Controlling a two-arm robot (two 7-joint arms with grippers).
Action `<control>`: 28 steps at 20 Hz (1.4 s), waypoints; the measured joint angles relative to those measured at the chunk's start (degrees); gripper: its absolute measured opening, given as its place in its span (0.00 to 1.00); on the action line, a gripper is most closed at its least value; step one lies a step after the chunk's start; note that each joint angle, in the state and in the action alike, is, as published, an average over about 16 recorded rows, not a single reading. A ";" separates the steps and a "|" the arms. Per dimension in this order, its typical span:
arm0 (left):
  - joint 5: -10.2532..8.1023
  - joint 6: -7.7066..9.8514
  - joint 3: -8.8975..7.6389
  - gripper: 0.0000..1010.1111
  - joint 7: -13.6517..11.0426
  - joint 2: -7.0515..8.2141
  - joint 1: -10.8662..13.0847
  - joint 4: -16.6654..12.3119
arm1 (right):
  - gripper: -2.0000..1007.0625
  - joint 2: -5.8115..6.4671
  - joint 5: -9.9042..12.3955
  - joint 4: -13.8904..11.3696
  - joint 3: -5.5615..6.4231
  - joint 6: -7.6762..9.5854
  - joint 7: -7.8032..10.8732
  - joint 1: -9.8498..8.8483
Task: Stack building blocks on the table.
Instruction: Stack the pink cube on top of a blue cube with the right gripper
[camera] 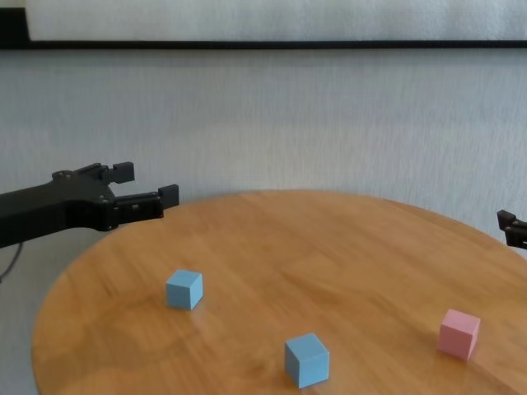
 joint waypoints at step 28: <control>-0.02 0.86 0.48 0.99 -0.34 -0.36 0.18 -0.48 | 1.00 1.98 9.25 -0.65 -0.11 15.42 21.79 2.16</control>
